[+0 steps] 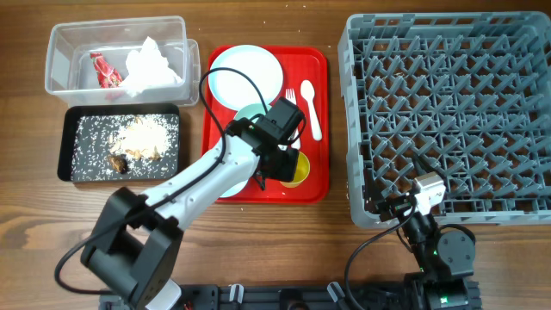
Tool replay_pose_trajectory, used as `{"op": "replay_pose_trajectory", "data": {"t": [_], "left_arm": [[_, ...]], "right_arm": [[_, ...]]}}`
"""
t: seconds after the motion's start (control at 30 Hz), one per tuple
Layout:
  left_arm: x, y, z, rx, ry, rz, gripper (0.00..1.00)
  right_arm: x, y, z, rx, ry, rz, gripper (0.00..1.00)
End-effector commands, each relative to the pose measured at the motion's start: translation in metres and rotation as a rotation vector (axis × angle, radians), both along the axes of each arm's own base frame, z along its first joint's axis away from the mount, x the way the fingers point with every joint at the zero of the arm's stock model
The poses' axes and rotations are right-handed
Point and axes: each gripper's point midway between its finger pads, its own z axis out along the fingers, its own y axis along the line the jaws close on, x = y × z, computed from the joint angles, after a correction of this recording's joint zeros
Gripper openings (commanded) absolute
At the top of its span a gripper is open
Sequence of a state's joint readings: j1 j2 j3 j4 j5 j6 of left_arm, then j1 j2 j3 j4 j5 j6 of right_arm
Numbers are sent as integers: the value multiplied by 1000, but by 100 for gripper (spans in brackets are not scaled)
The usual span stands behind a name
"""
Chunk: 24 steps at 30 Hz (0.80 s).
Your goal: Sort waste into correct bins and load items into the dishwasher rack
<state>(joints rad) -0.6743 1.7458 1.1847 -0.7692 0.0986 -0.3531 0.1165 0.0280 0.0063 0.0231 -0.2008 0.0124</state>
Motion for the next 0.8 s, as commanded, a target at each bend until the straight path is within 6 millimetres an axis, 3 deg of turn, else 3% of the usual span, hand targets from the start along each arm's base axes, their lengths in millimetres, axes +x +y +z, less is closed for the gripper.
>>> {"op": "replay_pose_trajectory", "data": {"t": [0.0, 0.07, 0.13, 0.27, 0.33, 0.4, 0.47, 0.57, 0.63, 0.7, 0.77], "left_arm": [[3, 1, -12, 8, 25, 69, 4], [4, -1, -5, -18, 30, 109, 4], [2, -10, 18, -110, 55, 104, 4], [18, -13, 115, -432, 22, 121, 4], [24, 1, 161, -611, 26, 176, 4], [27, 17, 193, -743, 33, 217, 4], [25, 28, 214, -850, 61, 218, 4], [24, 39, 234, -981, 110, 198, 4], [20, 45, 248, -1068, 151, 174, 4], [17, 50, 258, -1129, 214, 194, 4], [14, 49, 261, -1154, 252, 197, 4]], "right_arm": [[0, 0, 3, 33, -3, 0, 100], [-3, 1, 18, 187, 17, 15, 100], [-13, 15, 42, 212, -12, 108, 100], [-30, 30, 102, 205, 18, 214, 100], [-23, 38, 119, 202, 143, 242, 100], [-11, 58, 135, 156, 301, 353, 100], [1, 81, 157, 138, 345, 513, 100], [38, 101, 162, 351, 474, 615, 100], [56, 112, 149, 425, 559, 686, 100], [58, 133, 152, 413, 530, 912, 99], [68, 156, 149, 445, 542, 990, 99]]}}
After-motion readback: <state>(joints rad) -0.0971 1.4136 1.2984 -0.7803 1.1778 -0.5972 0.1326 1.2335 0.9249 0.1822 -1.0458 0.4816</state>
